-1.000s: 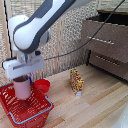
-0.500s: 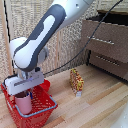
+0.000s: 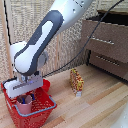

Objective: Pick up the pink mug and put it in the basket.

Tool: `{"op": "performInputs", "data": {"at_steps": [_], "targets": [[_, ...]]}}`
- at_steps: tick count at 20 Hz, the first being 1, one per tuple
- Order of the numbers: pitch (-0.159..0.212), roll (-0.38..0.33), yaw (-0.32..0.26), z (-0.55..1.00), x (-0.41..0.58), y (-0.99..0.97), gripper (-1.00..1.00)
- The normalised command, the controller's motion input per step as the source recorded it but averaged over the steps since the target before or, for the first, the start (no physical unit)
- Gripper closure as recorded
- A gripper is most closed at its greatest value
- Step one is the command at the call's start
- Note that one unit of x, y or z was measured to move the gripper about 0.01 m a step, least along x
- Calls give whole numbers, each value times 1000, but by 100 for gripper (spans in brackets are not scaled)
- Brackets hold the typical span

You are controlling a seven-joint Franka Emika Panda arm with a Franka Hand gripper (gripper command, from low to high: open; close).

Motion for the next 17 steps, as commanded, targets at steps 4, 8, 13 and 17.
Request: {"op": "performInputs", "data": {"at_steps": [4, 8, 13, 17], "targets": [[3, 8, -26, 439, 128, 171, -100], [42, 2, -9, 801, 174, 161, -100], [76, -37, -129, 758, 452, 50, -100], [-31, 68, -1, 644, 289, -39, -100]]}}
